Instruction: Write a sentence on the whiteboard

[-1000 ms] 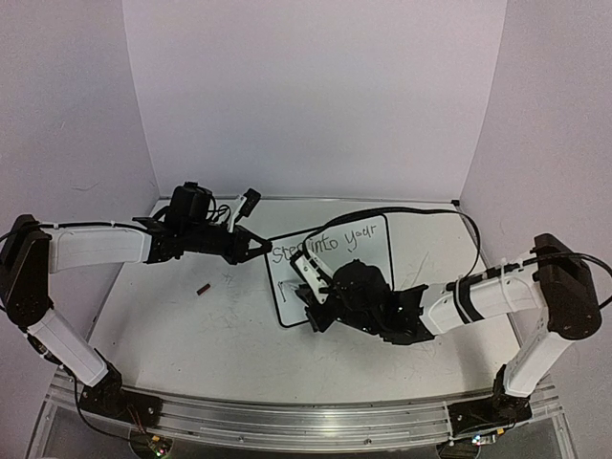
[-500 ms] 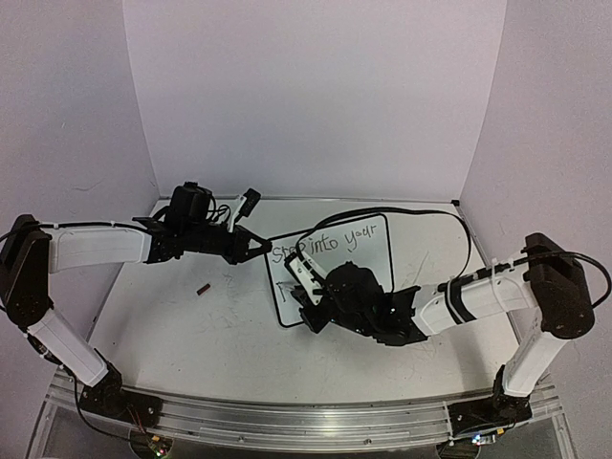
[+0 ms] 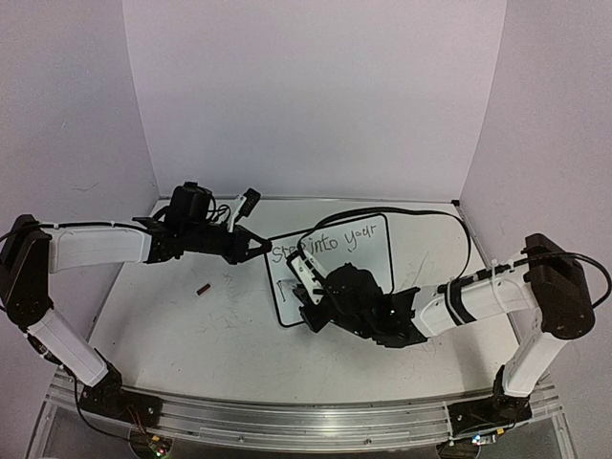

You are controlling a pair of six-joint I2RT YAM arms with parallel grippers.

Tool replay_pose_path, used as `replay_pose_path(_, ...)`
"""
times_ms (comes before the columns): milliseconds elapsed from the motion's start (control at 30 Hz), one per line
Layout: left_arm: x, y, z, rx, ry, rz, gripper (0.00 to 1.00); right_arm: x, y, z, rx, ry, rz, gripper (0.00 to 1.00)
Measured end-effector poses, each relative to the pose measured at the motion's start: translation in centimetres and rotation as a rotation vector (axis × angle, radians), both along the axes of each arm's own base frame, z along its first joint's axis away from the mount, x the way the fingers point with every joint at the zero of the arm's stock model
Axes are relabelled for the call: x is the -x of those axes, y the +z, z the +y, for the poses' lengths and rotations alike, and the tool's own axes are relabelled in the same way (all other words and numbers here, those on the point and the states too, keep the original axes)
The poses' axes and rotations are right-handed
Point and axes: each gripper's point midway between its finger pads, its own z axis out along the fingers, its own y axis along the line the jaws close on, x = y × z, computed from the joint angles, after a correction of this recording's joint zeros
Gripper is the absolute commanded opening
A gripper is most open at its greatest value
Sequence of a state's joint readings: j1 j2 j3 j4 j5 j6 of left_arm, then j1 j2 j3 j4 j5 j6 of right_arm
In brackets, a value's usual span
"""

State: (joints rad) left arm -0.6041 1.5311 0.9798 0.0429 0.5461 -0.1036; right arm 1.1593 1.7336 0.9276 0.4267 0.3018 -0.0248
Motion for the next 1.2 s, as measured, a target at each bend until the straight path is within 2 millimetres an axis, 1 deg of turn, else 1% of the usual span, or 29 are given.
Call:
replay_pose_path(200,0.0,0.0,0.0,0.000,0.000,0.000,0.00,-0.1,-0.1,-0.3,-0.006,-0.020,0.004,0.00)
replay_pose_path(567,0.0,0.0,0.0,0.000,0.000,0.000,0.00,0.1,-0.9,-1.0,-0.012,-0.042,0.030,0.00)
replay_pose_path(1200,0.0,0.0,0.0,0.000,0.000,0.000,0.00,0.5,-1.1,-0.8,-0.017,-0.021,0.050,0.00)
